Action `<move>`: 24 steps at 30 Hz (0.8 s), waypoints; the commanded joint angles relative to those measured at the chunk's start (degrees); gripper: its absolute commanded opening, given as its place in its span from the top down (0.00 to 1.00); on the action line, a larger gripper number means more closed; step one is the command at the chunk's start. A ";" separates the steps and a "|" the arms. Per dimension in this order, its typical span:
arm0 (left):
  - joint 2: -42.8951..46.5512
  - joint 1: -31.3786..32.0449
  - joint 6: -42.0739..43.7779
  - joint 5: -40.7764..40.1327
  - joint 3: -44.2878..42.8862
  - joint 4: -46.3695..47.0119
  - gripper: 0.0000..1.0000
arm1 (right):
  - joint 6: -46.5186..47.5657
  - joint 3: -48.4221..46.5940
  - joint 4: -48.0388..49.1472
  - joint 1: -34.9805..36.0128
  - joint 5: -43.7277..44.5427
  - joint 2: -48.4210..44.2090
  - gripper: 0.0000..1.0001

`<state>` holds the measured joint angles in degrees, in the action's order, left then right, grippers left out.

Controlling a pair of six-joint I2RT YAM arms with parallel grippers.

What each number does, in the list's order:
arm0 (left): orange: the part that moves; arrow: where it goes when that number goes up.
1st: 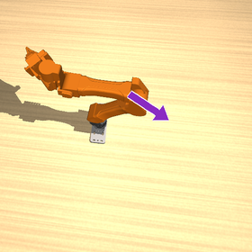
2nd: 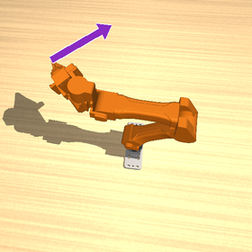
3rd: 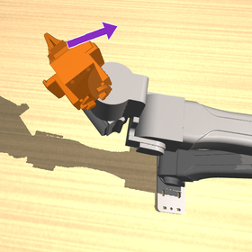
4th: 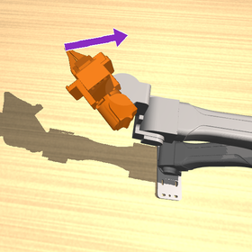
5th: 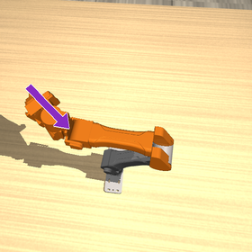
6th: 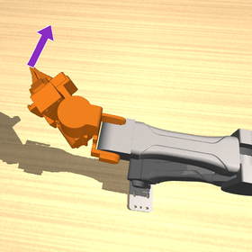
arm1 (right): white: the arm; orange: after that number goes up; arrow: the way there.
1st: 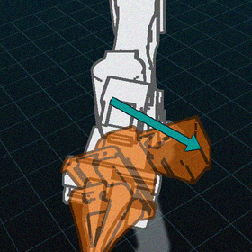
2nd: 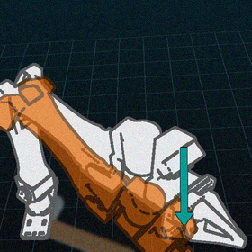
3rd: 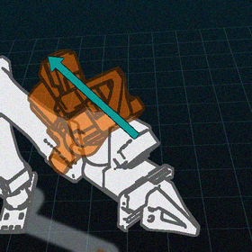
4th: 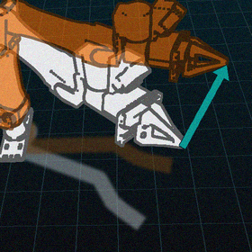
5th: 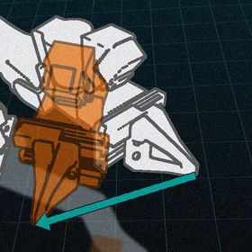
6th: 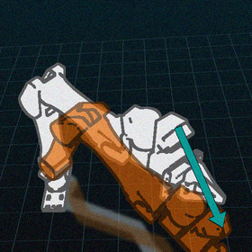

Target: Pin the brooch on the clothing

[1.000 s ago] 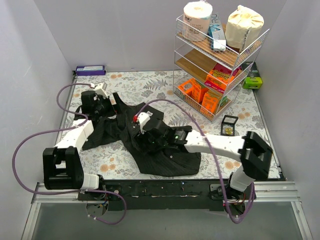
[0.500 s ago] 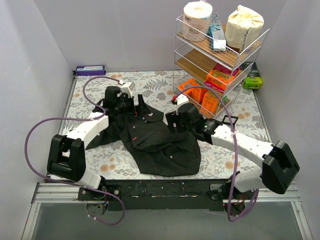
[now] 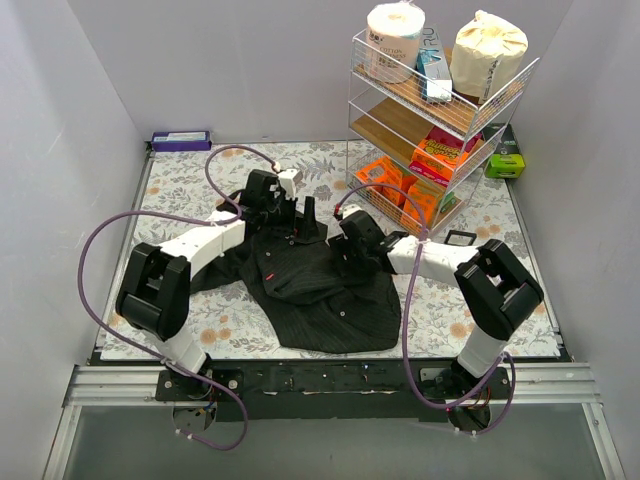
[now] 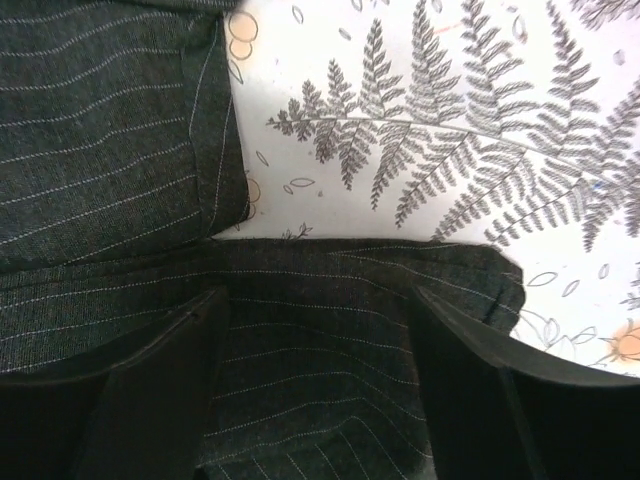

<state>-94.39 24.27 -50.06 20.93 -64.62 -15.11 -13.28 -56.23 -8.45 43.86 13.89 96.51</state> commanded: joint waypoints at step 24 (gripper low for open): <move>-13.36 7.72 1.72 -13.19 -10.52 -4.57 0.04 | -9.40 22.74 4.85 -0.18 -4.57 -16.35 0.99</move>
<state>-106.45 31.31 -48.42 9.17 -72.44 -20.51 -21.15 -35.55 -1.56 43.81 10.04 81.56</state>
